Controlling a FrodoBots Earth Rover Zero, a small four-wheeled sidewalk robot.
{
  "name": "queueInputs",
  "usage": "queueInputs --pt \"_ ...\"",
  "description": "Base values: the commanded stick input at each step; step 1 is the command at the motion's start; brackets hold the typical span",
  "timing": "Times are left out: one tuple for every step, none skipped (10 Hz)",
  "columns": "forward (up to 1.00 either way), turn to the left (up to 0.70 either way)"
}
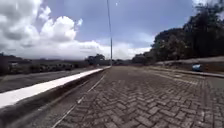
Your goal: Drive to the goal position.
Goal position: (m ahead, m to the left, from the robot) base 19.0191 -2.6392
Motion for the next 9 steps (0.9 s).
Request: queueInputs --pt "1.0 0.0" --pt "1.0 0.0" --pt "1.0 0.0" --pt "1.0 0.0" --pt "1.0 0.0" --pt "1.0 0.0" --pt "1.0 0.0" --pt "1.0 0.0" --pt "1.0 0.0"
